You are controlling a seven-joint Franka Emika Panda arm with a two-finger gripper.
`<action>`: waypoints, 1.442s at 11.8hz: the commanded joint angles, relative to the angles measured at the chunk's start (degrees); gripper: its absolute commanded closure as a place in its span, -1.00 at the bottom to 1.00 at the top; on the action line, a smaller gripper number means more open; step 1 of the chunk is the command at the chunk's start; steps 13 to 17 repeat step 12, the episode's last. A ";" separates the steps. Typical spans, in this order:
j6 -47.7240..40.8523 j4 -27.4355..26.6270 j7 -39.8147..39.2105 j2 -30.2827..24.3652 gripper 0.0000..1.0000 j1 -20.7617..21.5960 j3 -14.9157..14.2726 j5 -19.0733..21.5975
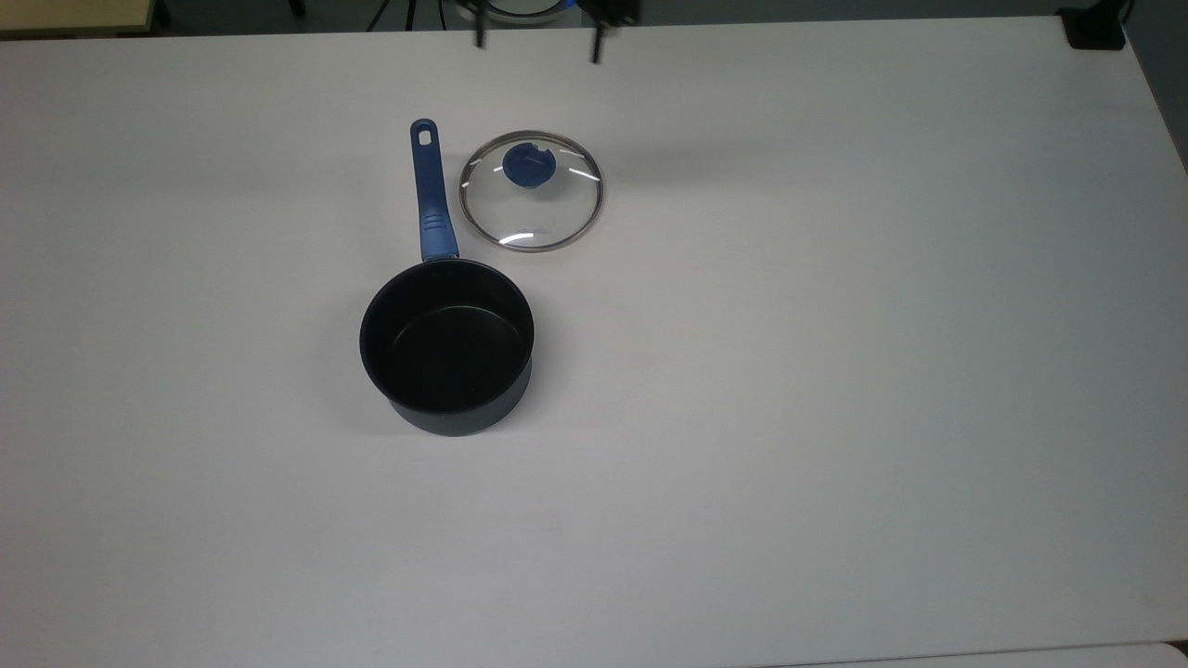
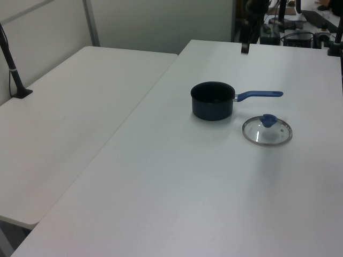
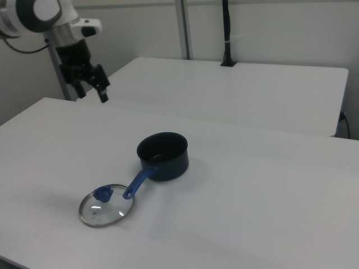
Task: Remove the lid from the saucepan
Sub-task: 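Open the gripper, release the knob, and raise the gripper away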
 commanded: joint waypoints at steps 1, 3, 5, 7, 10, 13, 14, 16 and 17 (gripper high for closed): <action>-0.81 1.26 -0.14 0.99 -1.00 2.18 -9.28 4.98; -0.02 1.26 -6.60 1.08 -1.00 2.10 -10.44 4.47; 0.34 1.26 -9.80 1.00 -1.00 2.80 -12.10 4.03; 2.26 1.35 -9.90 1.26 -1.00 7.10 -16.41 3.94; 2.71 1.35 -9.98 1.26 -1.00 7.03 -16.68 3.94; 2.71 1.35 -9.64 1.17 -1.00 6.85 -16.68 4.29; 2.71 1.35 -9.64 1.17 -1.00 6.85 -16.68 4.29; 2.71 1.35 -9.64 1.17 -1.00 6.85 -16.68 4.29; 2.71 1.35 -9.64 1.17 -1.00 6.85 -16.68 4.29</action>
